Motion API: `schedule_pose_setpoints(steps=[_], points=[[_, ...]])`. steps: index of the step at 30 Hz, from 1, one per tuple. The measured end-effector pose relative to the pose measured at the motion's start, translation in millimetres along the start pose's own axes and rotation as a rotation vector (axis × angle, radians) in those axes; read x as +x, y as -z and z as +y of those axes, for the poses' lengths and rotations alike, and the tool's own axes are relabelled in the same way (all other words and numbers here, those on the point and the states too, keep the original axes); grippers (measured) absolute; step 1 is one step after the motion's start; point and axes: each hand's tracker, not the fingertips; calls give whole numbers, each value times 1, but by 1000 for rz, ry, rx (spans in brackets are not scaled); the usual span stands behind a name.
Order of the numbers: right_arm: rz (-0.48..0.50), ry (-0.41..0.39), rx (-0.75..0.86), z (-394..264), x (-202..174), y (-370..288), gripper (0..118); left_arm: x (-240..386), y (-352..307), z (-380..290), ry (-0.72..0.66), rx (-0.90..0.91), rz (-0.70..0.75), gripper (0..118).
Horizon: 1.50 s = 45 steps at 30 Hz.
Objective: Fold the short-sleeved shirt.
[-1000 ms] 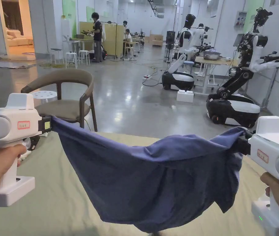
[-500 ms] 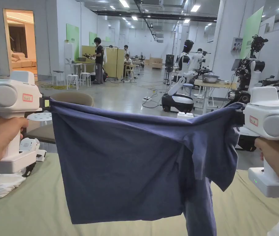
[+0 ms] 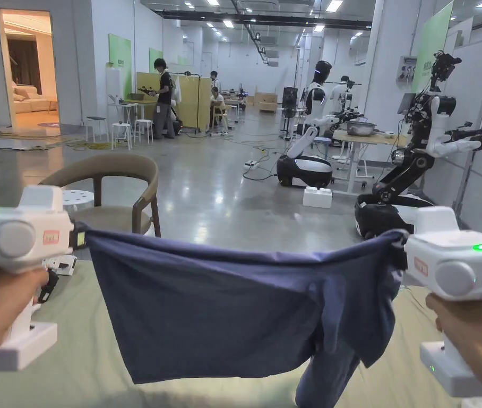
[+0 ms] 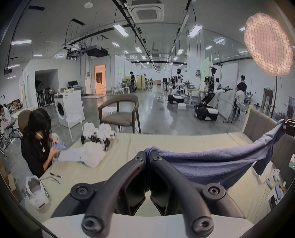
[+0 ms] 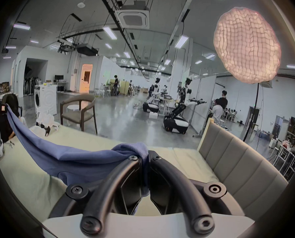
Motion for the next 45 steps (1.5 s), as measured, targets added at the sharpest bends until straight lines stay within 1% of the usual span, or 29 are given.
schedule_pose_setpoints(steps=[3,7,11,12,13,14,16,21,25,28,32,35,39,40,41,43,44,45], points=[[18,-18,-42,-47,-8,-11,4,-4,-7,-53,-12,-54,-13,0],[37,-50,-93,-108,-15,-35,4,-9,-36,-123,-48,-109,-44,0],[22,-99,-143,-160,-23,-70,4,-13,-72,-182,-76,-132,-44,0],[26,-92,-157,-171,-24,-81,4,-19,-74,-200,-95,-153,-45,0],[27,-64,-173,-182,-25,-91,4,-21,-80,-214,-106,-172,-53,0],[43,-52,-188,-192,-26,-99,4,-21,-87,-226,-111,-195,-57,0],[29,-50,-210,-210,-29,-118,4,-22,-102,-250,-119,-231,-60,0],[29,-32,-247,-235,-34,-162,4,-22,-142,-285,-130,-251,-45,0],[39,-6,-288,-249,-39,-186,4,-20,-165,-304,-148,-279,-49,0],[48,-28,-345,-266,-44,-191,4,-15,-169,-323,-123,-330,-38,0],[78,-16,-429,-296,-51,-189,4,-9,-167,-348,-126,-411,-45,0],[106,-20,-468,-317,-58,-189,4,-4,-164,-363,-100,-463,-32,0],[120,-1,-524,-336,-65,-186,6,2,-162,-373,-91,-491,-32,0],[120,5,-532,-338,-66,-186,8,2,-161,-375,-94,-493,-36,0],[118,5,-533,-340,-68,-186,13,3,-159,-376,-94,-497,-37,2],[111,-1,-517,-338,-73,-188,54,7,-156,-373,-87,-492,-28,21],[103,-9,-499,-335,-75,-189,70,9,-156,-370,-81,-482,-34,34],[89,-21,-467,-330,-77,-190,75,12,-154,-365,-71,-470,-31,50]])
